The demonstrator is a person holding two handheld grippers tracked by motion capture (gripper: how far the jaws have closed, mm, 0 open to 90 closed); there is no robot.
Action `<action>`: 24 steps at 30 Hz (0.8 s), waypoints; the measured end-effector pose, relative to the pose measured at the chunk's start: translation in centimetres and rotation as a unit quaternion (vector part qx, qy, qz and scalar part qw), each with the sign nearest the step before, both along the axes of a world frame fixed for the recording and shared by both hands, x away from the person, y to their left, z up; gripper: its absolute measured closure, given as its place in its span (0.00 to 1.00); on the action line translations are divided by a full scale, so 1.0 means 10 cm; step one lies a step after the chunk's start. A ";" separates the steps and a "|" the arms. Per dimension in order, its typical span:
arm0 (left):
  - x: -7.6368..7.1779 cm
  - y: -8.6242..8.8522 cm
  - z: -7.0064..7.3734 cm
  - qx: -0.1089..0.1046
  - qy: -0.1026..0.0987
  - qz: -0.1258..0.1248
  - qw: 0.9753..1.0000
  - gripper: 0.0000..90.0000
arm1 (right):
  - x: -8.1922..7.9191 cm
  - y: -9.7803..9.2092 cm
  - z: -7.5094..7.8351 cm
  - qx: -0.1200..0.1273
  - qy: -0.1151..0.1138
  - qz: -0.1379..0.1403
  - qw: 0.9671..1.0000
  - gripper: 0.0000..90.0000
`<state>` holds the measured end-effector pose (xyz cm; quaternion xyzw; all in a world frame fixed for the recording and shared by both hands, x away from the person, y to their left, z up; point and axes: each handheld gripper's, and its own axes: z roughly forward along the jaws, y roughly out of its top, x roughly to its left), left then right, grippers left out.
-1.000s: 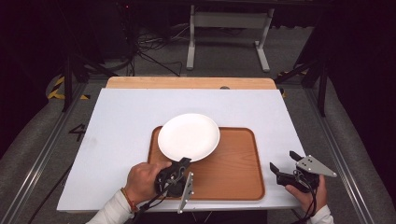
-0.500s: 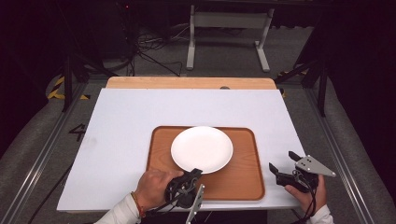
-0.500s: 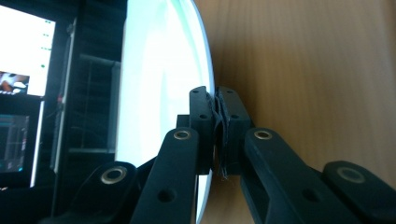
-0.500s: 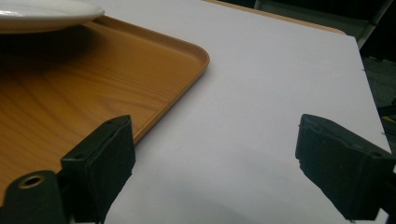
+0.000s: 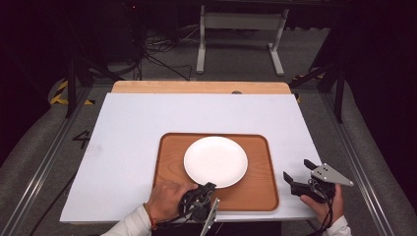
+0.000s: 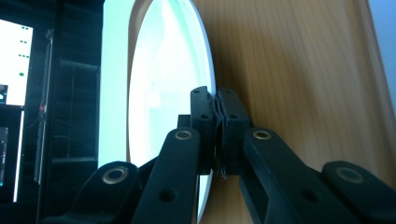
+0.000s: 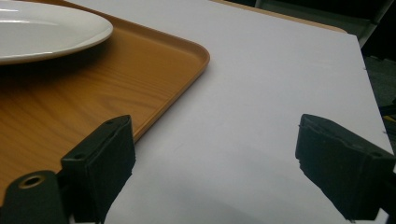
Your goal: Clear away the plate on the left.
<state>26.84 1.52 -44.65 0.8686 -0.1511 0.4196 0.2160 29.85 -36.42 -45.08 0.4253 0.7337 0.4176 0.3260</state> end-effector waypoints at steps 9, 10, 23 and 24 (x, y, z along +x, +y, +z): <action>0.08 0.02 -0.06 -0.009 0.020 0.005 1.000 0.96 | 0.00 0.00 0.00 -0.001 0.001 0.001 1.000 0.14; 0.09 0.02 -0.06 -0.010 0.030 0.006 0.999 0.96 | 0.00 0.00 0.00 -0.001 0.001 0.001 1.000 0.14; 0.13 0.09 -0.10 -0.022 0.088 0.014 0.996 0.91 | -0.01 0.01 0.01 -0.001 -0.002 0.000 1.000 0.14; 0.13 0.10 -0.09 -0.023 0.091 0.013 0.995 0.90 | -0.01 0.01 0.01 -0.002 -0.002 0.001 1.000 0.14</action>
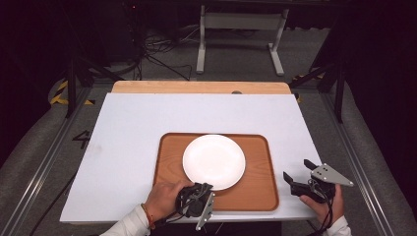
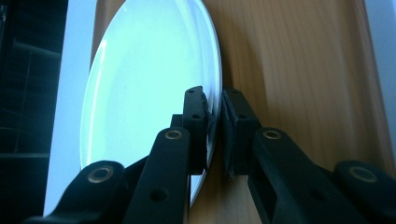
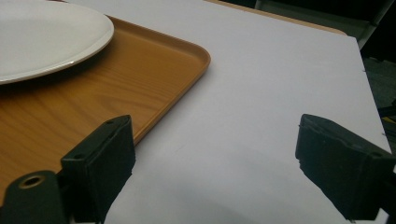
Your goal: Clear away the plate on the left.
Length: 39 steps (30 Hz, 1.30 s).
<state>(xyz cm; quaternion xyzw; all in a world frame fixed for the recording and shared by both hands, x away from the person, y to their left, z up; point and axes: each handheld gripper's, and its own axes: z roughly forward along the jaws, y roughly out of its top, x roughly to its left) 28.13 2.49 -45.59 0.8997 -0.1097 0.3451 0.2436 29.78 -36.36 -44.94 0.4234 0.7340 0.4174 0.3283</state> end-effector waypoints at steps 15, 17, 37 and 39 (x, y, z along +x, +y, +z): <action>0.04 0.03 0.05 -0.027 0.047 -0.013 0.998 0.88 | 0.00 -0.01 0.00 0.001 0.000 -0.003 1.000 0.14; 0.04 0.04 0.06 -0.028 0.050 -0.015 0.998 0.87 | 0.00 -0.01 0.00 0.001 0.000 -0.001 1.000 0.14; 0.08 0.18 0.20 -0.074 0.068 -0.016 0.995 0.78 | 0.00 -0.01 0.00 0.000 -0.002 -0.001 1.000 0.14; 0.09 0.21 0.23 -0.081 0.065 -0.009 0.995 0.77 | 0.00 -0.01 0.00 0.000 -0.001 -0.001 1.000 0.14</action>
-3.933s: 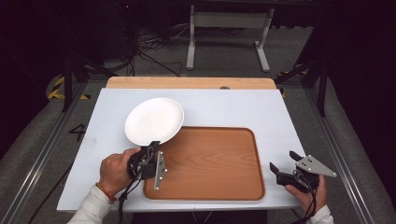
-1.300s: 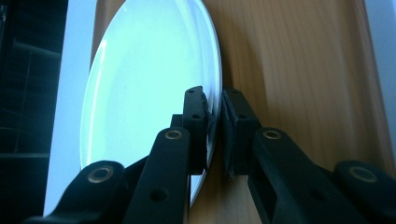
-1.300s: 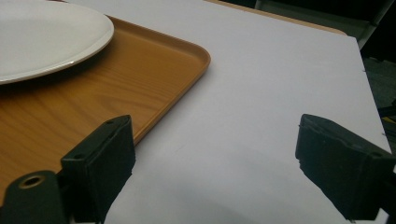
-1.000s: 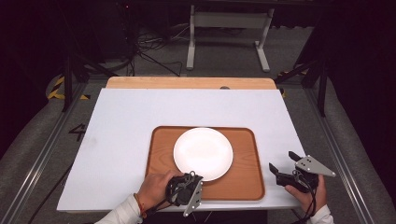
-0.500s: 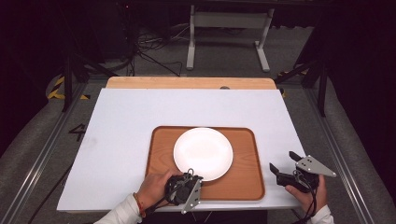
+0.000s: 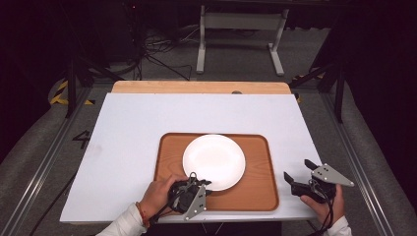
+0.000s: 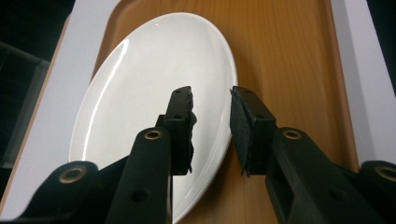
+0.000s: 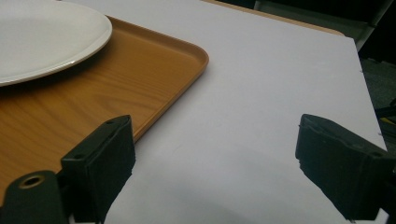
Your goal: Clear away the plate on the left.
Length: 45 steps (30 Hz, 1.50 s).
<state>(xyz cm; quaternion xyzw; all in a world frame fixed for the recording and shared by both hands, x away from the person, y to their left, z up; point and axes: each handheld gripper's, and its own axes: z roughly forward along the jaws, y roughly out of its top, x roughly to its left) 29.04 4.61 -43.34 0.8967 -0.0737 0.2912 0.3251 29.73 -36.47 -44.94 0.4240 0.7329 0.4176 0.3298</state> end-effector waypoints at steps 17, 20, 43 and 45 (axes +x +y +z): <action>0.11 0.15 0.08 -0.057 0.009 0.025 0.998 0.60 | 0.00 0.00 0.00 -0.001 0.001 0.001 1.000 0.14; 0.14 0.18 0.10 -0.056 0.009 0.035 0.998 0.56 | 0.00 0.00 0.00 -0.001 0.001 0.000 1.000 0.14; 0.40 0.48 0.14 -0.080 0.027 0.117 0.990 0.21 | 0.00 0.00 -0.01 -0.001 0.002 0.000 1.000 0.14; 0.41 0.50 0.14 -0.080 0.026 0.118 0.989 0.20 | 0.01 0.00 -0.01 -0.001 0.002 0.001 1.000 0.14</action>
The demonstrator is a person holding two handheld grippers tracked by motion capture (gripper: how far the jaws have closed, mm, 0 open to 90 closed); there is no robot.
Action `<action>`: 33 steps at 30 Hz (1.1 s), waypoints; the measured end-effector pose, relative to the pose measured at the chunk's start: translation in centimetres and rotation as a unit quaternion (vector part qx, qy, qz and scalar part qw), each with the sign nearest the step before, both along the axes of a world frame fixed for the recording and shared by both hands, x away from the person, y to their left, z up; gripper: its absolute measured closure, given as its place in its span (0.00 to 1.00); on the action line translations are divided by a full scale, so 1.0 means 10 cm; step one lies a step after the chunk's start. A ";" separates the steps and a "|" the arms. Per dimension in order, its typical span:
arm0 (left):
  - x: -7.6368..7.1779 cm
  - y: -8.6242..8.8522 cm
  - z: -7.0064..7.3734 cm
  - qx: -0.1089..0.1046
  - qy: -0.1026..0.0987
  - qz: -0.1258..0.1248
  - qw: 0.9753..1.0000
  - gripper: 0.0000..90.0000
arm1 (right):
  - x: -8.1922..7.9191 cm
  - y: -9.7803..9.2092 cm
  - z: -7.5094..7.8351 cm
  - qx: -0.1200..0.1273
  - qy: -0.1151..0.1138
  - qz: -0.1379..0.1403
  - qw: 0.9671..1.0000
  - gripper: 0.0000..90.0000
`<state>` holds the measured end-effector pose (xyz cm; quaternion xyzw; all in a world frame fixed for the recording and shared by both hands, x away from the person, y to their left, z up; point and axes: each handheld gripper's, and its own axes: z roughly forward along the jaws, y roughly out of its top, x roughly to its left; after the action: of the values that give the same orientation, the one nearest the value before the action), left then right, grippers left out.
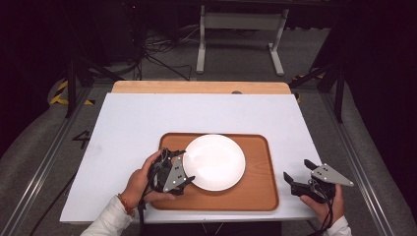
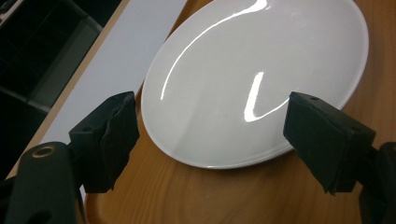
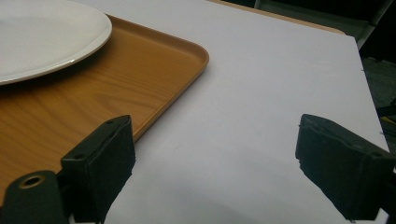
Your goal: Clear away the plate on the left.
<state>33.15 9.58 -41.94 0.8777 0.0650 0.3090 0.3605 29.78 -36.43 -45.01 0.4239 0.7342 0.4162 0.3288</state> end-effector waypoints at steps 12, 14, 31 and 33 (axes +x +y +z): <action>0.12 0.22 -0.01 -0.004 0.013 0.032 0.999 0.18 | 0.00 0.00 0.00 0.000 -0.001 -0.001 1.000 0.14; 0.14 0.26 -0.01 -0.003 0.013 0.038 0.999 0.18 | 0.00 0.00 0.00 0.000 -0.001 -0.001 1.000 0.14; 0.23 0.68 -0.05 -0.016 0.036 0.085 0.996 0.16 | 0.00 0.00 0.00 0.000 0.000 -0.002 1.000 0.14; 0.23 0.76 -0.06 -0.023 0.043 0.092 0.995 0.16 | 0.00 0.00 0.00 0.000 0.000 -0.002 1.000 0.14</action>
<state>35.50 17.14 -42.52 0.8719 0.1683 0.3016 0.3471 29.80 -36.44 -45.02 0.4254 0.7333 0.4154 0.3297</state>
